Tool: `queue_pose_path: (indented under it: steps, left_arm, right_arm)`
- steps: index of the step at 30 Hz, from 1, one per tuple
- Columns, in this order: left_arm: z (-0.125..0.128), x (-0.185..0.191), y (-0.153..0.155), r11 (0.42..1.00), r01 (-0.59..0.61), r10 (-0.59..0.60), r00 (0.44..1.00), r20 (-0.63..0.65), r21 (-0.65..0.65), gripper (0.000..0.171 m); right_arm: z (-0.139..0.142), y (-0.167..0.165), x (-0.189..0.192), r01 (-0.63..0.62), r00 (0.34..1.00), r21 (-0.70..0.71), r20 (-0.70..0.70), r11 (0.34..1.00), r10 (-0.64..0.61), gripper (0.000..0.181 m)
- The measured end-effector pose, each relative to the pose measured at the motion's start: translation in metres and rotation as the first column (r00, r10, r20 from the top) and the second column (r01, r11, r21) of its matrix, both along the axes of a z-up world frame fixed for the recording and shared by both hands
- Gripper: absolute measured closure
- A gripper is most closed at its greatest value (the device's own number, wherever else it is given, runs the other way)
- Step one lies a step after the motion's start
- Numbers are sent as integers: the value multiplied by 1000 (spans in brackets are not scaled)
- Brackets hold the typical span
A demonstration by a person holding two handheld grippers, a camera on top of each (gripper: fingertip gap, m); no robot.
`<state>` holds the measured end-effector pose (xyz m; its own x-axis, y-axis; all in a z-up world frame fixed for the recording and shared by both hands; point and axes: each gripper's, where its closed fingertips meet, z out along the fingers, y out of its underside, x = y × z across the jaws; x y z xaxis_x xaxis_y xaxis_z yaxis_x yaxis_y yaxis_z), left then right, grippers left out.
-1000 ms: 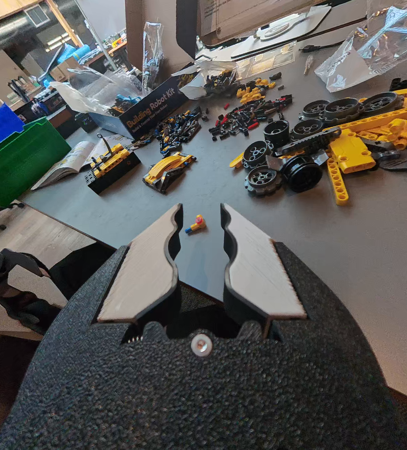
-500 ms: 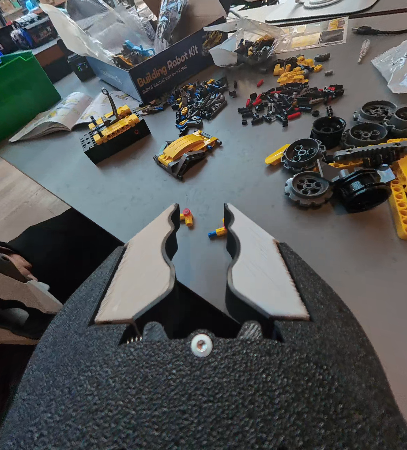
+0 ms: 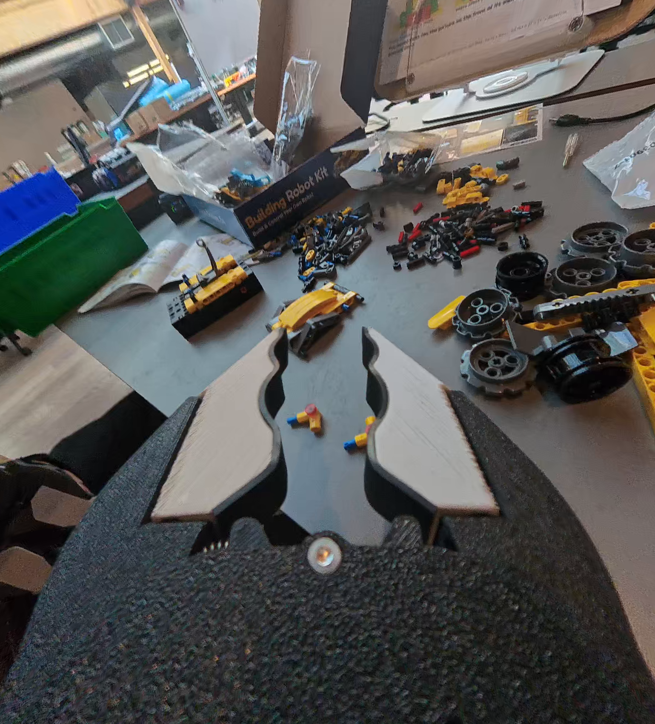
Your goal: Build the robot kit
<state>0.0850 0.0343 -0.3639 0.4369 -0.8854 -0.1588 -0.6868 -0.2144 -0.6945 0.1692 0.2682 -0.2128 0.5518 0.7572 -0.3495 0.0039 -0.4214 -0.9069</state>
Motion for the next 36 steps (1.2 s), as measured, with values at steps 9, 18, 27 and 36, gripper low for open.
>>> queue_pose_path:
  steps: [9, 18, 27, 36]
  left_arm:
    - [-2, -23, 4, 997, -78, 78, 997, -8, 5, 144]
    - [18, -29, -1, 991, -117, 124, 986, 110, -71, 144]
    - [19, -47, 15, 981, -136, 162, 966, 204, -135, 146]
    - [38, -52, 35, 974, -144, 194, 932, 305, -177, 145]
  right_arm:
    - [19, 12, -23, 47, 998, 81, -38, 996, -44, 152]
    - [39, 15, -20, 87, 994, 164, -86, 983, -74, 159]
    - [59, 38, -6, 216, 975, 293, -124, 931, -187, 162]
    - [63, 51, -14, 170, 985, 338, -75, 926, -154, 161]
